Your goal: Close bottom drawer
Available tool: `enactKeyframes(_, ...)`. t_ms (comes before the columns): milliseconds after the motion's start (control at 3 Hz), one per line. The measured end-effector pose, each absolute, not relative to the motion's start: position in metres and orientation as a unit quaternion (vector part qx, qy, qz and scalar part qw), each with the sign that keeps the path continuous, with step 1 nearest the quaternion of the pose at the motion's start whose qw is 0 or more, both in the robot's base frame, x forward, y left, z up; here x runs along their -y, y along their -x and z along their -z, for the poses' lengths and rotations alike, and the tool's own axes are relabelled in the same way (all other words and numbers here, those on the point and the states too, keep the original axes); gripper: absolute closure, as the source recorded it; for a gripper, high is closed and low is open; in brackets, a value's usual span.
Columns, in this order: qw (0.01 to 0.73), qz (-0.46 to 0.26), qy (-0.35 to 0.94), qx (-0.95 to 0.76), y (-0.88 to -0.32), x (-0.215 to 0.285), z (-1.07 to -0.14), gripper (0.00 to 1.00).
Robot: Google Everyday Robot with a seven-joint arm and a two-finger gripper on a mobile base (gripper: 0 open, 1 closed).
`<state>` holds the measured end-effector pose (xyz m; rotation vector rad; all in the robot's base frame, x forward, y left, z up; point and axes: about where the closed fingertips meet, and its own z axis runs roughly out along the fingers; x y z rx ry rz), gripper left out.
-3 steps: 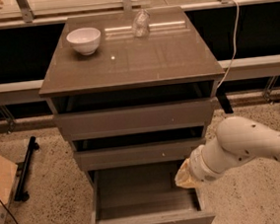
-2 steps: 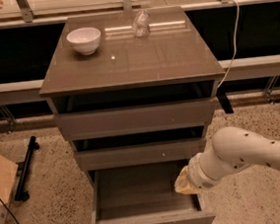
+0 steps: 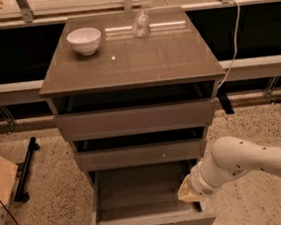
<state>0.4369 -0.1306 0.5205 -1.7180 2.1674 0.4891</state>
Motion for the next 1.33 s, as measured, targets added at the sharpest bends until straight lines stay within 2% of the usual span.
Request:
enactKeyframes(667,0.172,-0.194,0.605,-0.753,-0.436,0.112,-0.478,1.0)
enactKeyframes(1333,0.172,-0.248,0.593,-0.746,-0.435,0.103,-0.406,1.0)
